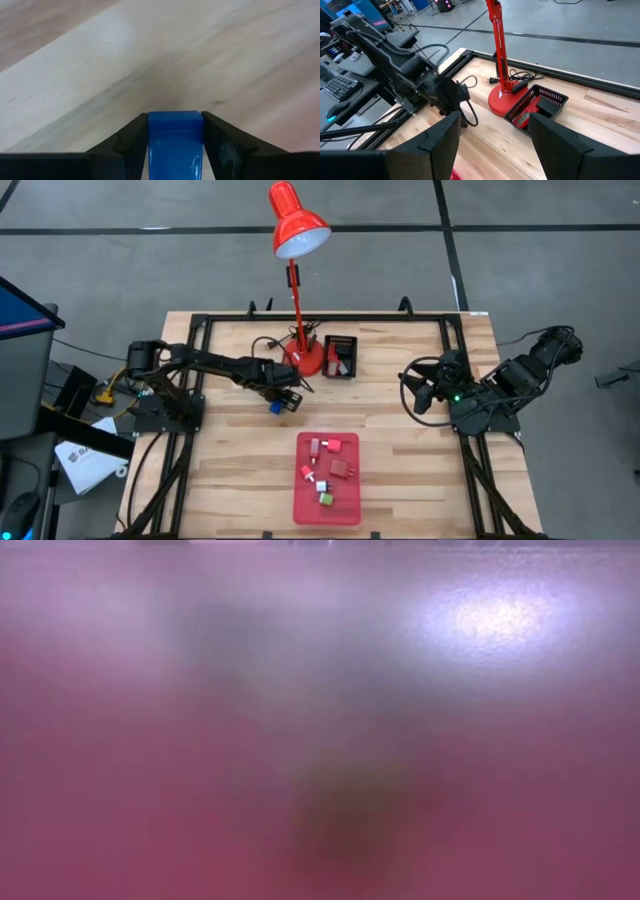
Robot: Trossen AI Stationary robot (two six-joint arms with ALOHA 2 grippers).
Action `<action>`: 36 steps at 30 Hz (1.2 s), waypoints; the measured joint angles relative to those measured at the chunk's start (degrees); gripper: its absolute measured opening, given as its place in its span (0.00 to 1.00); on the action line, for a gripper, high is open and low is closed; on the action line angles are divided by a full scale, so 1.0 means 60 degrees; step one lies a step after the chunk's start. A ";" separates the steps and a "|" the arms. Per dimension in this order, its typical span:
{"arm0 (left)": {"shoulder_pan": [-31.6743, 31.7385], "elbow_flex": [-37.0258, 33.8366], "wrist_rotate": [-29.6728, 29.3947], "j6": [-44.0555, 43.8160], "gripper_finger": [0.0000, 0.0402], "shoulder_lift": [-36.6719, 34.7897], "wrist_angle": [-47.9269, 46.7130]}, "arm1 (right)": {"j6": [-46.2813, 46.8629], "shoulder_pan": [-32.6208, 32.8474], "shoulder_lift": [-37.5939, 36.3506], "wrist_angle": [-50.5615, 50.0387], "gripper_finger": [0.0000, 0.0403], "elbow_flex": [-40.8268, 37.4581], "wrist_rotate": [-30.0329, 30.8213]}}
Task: Pick & Place Office items
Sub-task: Put the blue digital clock into the black bin
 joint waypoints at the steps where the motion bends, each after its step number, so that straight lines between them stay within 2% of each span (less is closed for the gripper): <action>1: 0.0000 -0.0001 0.0039 -0.0002 0.42 -0.0137 0.0124 | 0.0000 0.0000 0.0000 0.0000 0.57 0.0000 -0.0004; 5: -0.0025 0.0000 0.0139 0.0018 0.38 -0.0863 0.1518 | 0.0000 -0.0004 -0.0002 -0.0006 0.57 0.0000 -0.0004; 9: -0.0062 0.0007 0.0111 0.0018 0.38 -0.1589 0.4010 | 0.0002 -0.0004 -0.0004 -0.0033 0.57 0.0002 0.0007; 15: 0.0175 0.0028 -0.0939 -0.0604 0.40 -0.1415 0.7474 | 0.0067 -0.0004 -0.0006 -0.0131 0.57 0.0000 0.0026; 19: 0.0610 0.0000 -0.1457 -0.1215 0.39 -0.0757 0.8361 | 0.0073 -0.0001 -0.0007 -0.0095 0.57 0.0000 0.0026; 25: 0.1189 -0.0006 -0.1499 -0.2366 0.41 0.0446 0.9877 | 0.0073 0.0000 -0.0007 -0.0094 0.57 0.0000 0.0018; 36: 0.1341 0.0000 -0.1427 -0.2565 0.42 0.1316 1.0509 | 0.0073 0.0000 -0.0007 -0.0142 0.57 0.0000 0.0011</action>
